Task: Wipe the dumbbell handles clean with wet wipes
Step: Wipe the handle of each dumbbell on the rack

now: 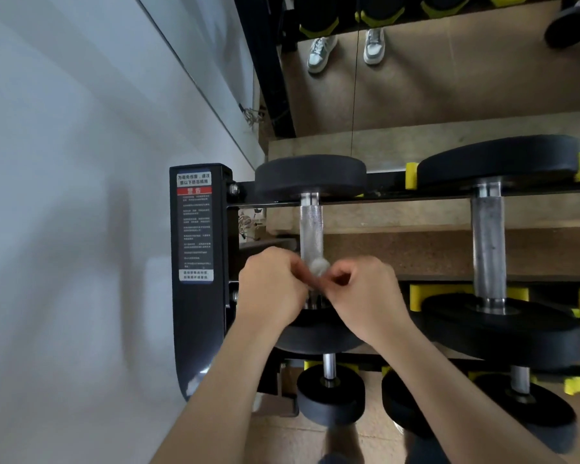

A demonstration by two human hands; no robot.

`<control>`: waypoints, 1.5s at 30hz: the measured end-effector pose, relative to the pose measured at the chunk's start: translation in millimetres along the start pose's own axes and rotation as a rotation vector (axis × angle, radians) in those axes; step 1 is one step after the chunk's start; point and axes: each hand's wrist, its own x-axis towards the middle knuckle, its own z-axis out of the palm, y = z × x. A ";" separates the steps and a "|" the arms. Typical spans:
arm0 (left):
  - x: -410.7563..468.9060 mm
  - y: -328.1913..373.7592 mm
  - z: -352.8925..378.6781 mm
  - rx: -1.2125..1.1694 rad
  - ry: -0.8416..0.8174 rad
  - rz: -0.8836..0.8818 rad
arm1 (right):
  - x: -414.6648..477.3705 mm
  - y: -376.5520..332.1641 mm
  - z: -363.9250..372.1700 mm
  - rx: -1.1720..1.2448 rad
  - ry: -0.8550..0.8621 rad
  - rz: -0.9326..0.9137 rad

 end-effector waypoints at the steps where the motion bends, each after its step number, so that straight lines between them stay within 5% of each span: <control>1: -0.2 -0.9 -2.0 0.025 -0.045 0.004 | 1.4 0.8 -1.3 -0.011 -0.023 -0.012; 7: 6.8 12.7 -0.7 -0.345 0.253 0.003 | 31.3 -11.5 0.3 0.170 0.164 -0.128; 12: -17.5 -4.1 3.4 -0.044 -0.002 -0.014 | 9.6 7.2 -2.7 -0.084 -0.188 -0.147; 15: -36.6 -7.8 0.3 -0.121 0.009 0.032 | 21.2 4.3 -13.6 -0.221 -0.314 -0.101; 18: -59.5 -15.4 10.9 -0.197 0.147 0.052 | 16.6 -4.0 -17.4 -0.350 -0.312 -0.349; 23: -76.5 -33.5 38.5 -0.290 0.312 0.073 | 36.5 -17.0 -20.0 -0.580 -0.570 -0.631; 27: -81.8 -28.6 55.5 -0.280 0.403 0.064 | 46.7 -20.8 -21.1 -0.821 -0.492 -0.904; 31: -75.4 -20.7 63.7 -0.243 0.456 0.040 | 71.1 -11.9 -32.2 -0.486 0.032 -0.912; 36: -75.4 -29.4 66.8 -0.229 0.399 0.071 | 31.8 15.0 -22.3 -0.373 -0.349 -0.940; 41: -75.1 -28.8 68.2 -0.215 0.404 0.066 | 70.1 1.2 -17.5 -0.036 0.121 -0.599; 45: -75.6 -27.4 65.3 -0.238 0.421 0.063 | 45.4 6.2 -10.2 0.071 -0.029 -0.427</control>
